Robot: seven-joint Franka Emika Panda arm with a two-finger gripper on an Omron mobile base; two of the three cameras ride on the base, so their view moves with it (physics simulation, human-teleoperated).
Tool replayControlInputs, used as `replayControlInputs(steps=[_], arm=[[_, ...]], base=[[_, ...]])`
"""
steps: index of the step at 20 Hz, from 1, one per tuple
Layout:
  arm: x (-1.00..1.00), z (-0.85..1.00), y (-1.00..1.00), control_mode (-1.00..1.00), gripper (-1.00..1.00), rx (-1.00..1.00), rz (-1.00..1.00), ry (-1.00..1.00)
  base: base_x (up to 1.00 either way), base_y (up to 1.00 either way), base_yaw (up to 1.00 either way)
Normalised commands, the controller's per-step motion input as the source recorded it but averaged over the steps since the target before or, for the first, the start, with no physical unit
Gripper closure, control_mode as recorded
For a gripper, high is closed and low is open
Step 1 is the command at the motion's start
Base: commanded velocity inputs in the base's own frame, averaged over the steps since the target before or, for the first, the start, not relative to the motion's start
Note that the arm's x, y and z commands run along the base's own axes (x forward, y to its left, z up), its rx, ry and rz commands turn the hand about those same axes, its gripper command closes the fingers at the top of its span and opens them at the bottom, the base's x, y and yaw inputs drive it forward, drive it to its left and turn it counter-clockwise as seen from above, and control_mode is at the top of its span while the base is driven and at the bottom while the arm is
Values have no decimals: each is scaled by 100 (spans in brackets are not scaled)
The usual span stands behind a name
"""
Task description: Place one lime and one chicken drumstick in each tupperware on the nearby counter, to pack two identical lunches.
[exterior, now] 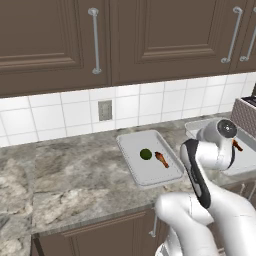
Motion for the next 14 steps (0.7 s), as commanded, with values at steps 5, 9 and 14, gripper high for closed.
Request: replayControlInputs(steps=[5, 9, 14], arm=[[-100, 55, -100, -100, -100, 4, -7, -11], [-100, 88, -84, -100, -100, 10, -9, -4], [-100, 100, -65, -100, -100, 8, -8, 0]], base=[[0, 0, 0], [0, 0, 0], [0, 0, 0]])
